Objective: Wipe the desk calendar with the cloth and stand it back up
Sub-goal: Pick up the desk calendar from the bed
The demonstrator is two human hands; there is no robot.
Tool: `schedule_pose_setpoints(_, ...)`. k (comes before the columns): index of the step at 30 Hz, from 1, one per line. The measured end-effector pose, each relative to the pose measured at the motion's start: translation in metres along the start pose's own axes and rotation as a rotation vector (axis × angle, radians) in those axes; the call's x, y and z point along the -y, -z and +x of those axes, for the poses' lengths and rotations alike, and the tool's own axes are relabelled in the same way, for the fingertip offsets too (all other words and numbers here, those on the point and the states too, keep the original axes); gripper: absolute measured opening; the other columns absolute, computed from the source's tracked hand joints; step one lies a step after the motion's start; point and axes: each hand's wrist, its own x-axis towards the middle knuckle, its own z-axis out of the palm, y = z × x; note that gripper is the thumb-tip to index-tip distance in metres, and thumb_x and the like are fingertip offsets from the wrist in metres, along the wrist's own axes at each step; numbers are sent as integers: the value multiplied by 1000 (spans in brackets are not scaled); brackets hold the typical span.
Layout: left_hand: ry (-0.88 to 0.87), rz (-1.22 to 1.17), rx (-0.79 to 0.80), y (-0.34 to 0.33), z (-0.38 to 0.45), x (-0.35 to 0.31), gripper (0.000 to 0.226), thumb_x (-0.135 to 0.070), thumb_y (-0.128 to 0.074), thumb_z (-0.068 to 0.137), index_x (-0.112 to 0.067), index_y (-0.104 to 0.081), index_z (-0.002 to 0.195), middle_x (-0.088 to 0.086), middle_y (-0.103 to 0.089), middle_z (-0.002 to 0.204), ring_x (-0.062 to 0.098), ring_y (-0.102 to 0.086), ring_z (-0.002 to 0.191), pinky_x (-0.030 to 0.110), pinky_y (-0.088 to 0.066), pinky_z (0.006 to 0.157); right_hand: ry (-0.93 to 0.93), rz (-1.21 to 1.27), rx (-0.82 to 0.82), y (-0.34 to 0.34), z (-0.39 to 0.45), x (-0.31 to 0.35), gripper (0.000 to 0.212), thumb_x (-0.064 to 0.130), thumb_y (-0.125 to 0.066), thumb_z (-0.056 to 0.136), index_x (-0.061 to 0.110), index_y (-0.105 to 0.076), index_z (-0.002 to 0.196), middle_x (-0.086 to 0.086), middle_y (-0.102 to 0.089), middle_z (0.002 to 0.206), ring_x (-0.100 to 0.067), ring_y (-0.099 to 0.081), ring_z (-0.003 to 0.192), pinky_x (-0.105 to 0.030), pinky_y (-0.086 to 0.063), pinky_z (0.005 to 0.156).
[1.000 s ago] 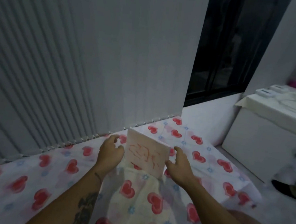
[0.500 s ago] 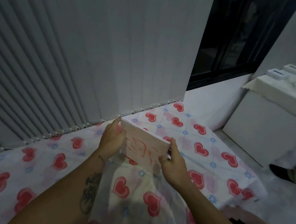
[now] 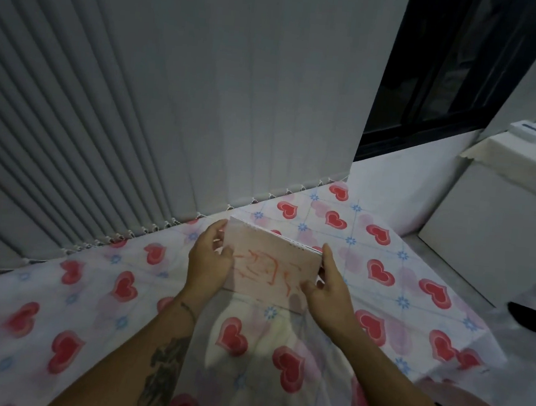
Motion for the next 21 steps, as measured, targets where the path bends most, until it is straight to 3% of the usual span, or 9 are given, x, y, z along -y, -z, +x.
schedule_pose_setpoints(2,41,-81,23,3,-2,2,37,-13,-62,93,-38,-56,120,-7,-65,109,16,-64,101,21,-58,62,-12,-30,12,0,3,1,81,14,-58,96,27,-6,157,17,-48,133,-5,-50,114,-20,-43,88)
schedule_pose_setpoints(4,73,-131,48,5,1,0,35,-11,-63,91,-34,-54,116,-10,-63,107,14,-65,98,20,-56,53,-20,-55,8,1,5,0,84,15,-59,95,28,-3,157,17,-46,131,-4,-48,112,-23,-46,91)
schedule_pose_setpoints(9,89,-135,119,4,11,1,41,2,-58,89,-32,-51,111,-5,-65,114,12,-63,104,37,-61,78,-20,-68,-13,3,10,-2,81,14,-59,95,28,-9,156,11,-50,140,-14,-52,125,-45,-50,94)
schedule_pose_setpoints(15,66,-117,52,3,6,2,40,-3,-58,92,-42,-51,103,-9,-66,107,7,-64,96,38,-63,67,-36,-69,-10,8,14,-2,78,11,-59,95,26,-13,156,7,-55,137,-16,-56,121,-46,-53,93)
schedule_pose_setpoints(18,21,-139,-4,7,-7,-2,50,-6,-60,92,-55,-52,89,-16,-66,101,0,-69,82,26,-60,56,-32,-75,20,12,16,-2,73,11,-59,94,22,-19,154,3,-57,136,-20,-58,121,-50,-55,92)
schedule_pose_setpoints(21,-6,-117,-43,16,-20,-3,50,-4,-57,93,-53,-55,97,-15,-68,101,-2,-70,80,23,-59,55,-15,-68,58,12,13,1,75,12,-59,95,23,-15,155,4,-52,142,-19,-54,126,-48,-55,93)
